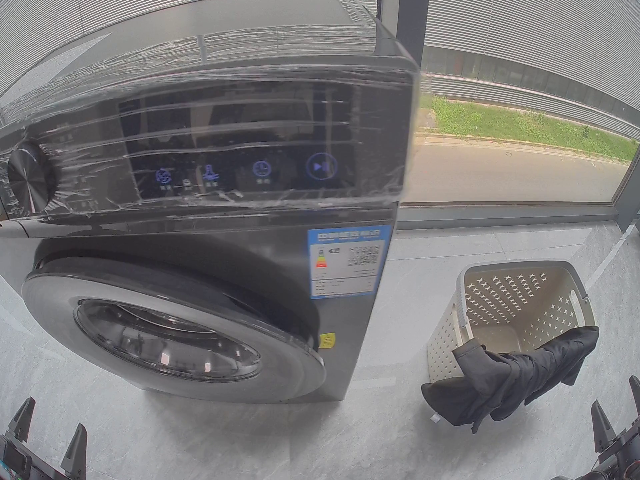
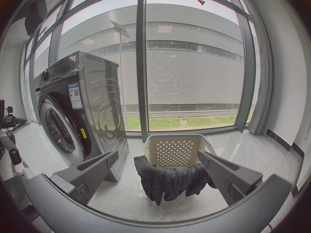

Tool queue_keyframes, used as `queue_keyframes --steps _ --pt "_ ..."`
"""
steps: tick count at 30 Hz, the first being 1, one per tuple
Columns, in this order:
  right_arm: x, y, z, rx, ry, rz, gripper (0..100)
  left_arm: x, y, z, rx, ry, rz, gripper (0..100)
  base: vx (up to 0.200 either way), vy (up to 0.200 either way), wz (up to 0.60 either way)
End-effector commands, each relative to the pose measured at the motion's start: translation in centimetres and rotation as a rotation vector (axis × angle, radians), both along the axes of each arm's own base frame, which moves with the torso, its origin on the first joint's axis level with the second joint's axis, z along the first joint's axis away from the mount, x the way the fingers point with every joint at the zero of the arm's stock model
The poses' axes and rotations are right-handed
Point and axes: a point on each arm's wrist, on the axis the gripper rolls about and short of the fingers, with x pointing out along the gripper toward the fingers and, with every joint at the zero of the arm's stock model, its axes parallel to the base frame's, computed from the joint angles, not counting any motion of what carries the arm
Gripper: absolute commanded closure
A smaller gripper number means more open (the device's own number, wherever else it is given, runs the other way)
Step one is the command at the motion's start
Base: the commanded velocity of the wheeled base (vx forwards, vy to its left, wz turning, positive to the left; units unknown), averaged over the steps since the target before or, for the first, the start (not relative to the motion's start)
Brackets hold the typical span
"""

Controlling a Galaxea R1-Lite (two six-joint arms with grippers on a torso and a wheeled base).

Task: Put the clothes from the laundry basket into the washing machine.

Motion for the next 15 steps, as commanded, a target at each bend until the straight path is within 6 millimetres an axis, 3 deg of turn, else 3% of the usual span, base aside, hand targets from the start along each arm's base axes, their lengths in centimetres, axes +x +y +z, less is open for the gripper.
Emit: queue_keyframes --steps 1,15 --pt "0.07 0.00 -0.51 0.000 0.009 0.001 0 -0.01 -0.01 -0.48 -0.001 -0.001 -0.001 0 0.000 0.200 0.00" --pt "0.07 0.00 -0.51 0.000 0.009 -0.001 0 -0.02 0.00 -0.48 0.001 -0.003 0.001 0 0.000 0.200 0.00"
